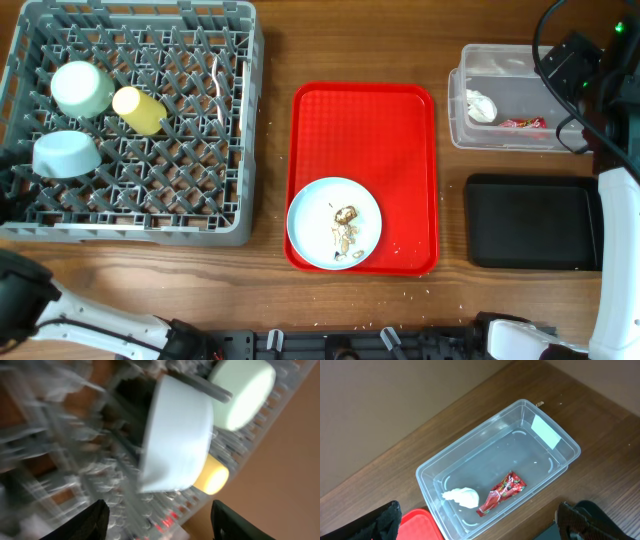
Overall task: Sort waste into correct bins and load items into the dishwasher rack
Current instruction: 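Carry the light-blue bowl into the dish rack and set it down, then withdraw the left gripper and move the right gripper toward the white plate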
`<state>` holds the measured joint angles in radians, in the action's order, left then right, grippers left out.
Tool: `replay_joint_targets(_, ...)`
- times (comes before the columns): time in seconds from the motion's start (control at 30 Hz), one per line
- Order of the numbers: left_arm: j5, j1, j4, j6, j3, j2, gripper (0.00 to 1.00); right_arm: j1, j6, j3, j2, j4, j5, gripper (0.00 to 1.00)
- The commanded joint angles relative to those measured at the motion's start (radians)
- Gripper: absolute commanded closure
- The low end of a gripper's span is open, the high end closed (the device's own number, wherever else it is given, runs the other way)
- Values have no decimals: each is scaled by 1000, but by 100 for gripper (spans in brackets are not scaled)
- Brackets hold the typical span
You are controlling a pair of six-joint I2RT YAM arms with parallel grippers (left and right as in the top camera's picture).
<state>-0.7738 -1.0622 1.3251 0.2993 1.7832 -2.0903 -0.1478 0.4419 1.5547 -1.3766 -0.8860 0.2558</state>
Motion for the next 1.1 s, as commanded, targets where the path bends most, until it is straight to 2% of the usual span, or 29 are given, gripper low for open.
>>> replay_joint_targets(0.0,260,0,-1,117,19,187,43,-2,4,3,-10,2,14,0)
replay_joint_targets(0.03,259,14,-6,117,19,224,69,-2,4,3,-10,2,14,0)
replay_joint_targets(0.07,260,30,-16,115,19,251,92,-2,4,3,-9,2,14,0)
replay_joint_targets(0.1,260,64,-37,97,19,282,96,-2,4,3,-10,2,14,0)
replay_joint_targets(0.2,379,211,-118,84,17,303,96,-2,4,3,-10,2,14,0)
replay_joint_targets(0.3,688,389,-174,215,16,235,96,-2,4,3,-10,2,14,0)
replay_joint_targets(0.4,836,439,-258,290,16,176,96,-2,4,3,-10,2,14,0)
replay_joint_targets(0.53,832,438,-285,289,16,109,96,-2,4,3,-10,2,14,0)
replay_joint_targets(0.83,835,406,-146,290,16,48,96,-2,4,3,-10,2,14,0)
replay_joint_targets(0.9,783,387,-105,293,16,60,96,-2,4,3,-10,2,14,0)
replay_joint_targets(1.07,494,380,-94,271,16,259,96,-2,4,3,-10,2,14,0)
